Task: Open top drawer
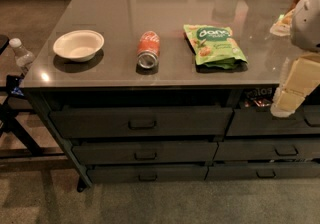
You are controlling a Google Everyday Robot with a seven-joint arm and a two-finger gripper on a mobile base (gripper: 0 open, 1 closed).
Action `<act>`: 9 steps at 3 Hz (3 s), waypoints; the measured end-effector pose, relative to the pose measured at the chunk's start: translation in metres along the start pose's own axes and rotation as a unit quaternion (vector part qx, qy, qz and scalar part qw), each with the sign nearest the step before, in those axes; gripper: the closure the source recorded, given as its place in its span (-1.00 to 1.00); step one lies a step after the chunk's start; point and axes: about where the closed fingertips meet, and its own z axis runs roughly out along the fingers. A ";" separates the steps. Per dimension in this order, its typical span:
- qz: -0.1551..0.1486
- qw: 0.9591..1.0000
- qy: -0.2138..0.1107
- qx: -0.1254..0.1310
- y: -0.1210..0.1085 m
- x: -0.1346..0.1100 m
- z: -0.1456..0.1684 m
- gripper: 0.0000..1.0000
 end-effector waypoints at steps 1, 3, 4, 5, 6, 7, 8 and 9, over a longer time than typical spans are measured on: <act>0.000 1.000 0.000 0.000 0.000 0.000 0.000 -1.00; -0.012 1.000 0.002 -0.023 0.023 -0.011 0.040 -1.00; 0.018 0.999 0.000 -0.046 0.038 -0.010 0.075 -1.00; 0.018 0.999 0.000 -0.046 0.038 -0.010 0.075 -1.00; 0.028 0.997 0.004 -0.068 0.056 -0.006 0.099 -1.00; 0.046 0.990 0.019 -0.129 0.098 0.003 0.177 -1.00; 0.057 0.986 0.026 -0.157 0.114 0.003 0.218 -1.00; 0.060 0.985 0.027 -0.162 0.116 0.004 0.225 -1.00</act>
Offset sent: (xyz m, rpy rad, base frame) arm -0.0093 0.0102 -0.0340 -0.0149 0.0364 0.0221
